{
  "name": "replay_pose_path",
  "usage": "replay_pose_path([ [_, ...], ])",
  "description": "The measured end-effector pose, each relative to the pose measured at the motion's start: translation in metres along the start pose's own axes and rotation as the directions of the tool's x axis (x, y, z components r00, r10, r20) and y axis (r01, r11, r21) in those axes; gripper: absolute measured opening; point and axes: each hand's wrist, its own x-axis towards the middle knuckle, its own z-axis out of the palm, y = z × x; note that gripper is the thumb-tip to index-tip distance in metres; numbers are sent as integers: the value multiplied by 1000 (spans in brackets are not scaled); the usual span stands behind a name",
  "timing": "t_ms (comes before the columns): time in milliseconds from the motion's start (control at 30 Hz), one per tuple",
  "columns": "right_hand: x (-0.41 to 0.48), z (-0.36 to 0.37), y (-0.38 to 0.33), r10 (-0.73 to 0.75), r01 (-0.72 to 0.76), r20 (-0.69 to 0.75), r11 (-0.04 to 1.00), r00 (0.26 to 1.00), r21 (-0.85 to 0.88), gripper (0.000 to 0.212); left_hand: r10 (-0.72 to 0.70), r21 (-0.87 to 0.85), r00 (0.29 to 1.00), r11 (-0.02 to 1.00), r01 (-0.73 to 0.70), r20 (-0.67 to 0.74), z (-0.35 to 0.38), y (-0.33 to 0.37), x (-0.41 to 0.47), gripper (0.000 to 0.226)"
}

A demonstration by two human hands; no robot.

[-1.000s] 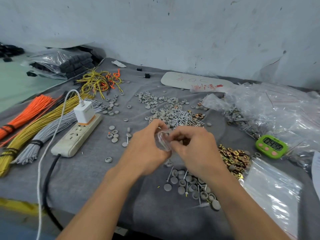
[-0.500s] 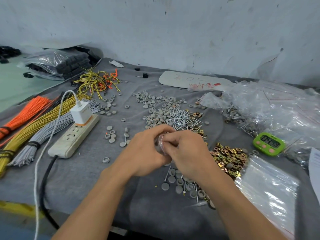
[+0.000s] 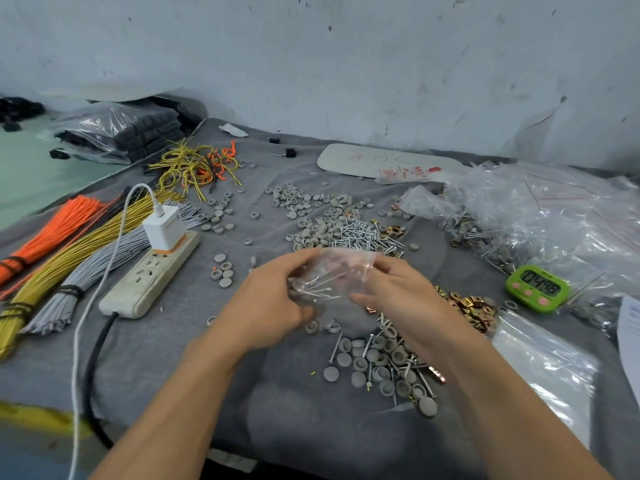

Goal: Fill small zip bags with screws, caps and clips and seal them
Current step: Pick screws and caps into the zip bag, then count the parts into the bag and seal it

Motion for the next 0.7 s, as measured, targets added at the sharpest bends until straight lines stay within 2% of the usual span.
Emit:
replay_pose_path([
  [67, 2, -2, -2, 155, -133, -129, 977, 980, 167, 36, -26, -133, 999, 991, 20, -39, 1, -2, 1, 51],
  [133, 4, -6, -3, 278, -216, -186, 930, 942, 298, 33, -81, -277, 997, 958, 74, -15, -1, -3, 2, 37],
  [233, 5, -12, -2, 362, -270, -157, 866, 919, 420, 42, -188, -497, 980, 845, 198, 71, -2, 1, 1, 16],
  [300, 6, -14, 1, 390, -302, -132, 850, 911, 432, 46, -239, -551, 961, 787, 278, 143, -3, 4, 1, 3],
  [400, 7, -16, 4, 402, -332, -75, 834, 912, 440, 48, -231, -574, 947, 753, 320, 225, -3, 5, 0, 18],
  [567, 8, -20, 5, 394, -315, -14, 756, 919, 574, 51, -325, -669, 926, 647, 366, 193, -5, 11, -2, 32],
  [700, 8, -22, 6, 359, -280, -12, 748, 933, 602, 55, -389, -691, 905, 607, 392, 171, -8, 10, -2, 35],
])
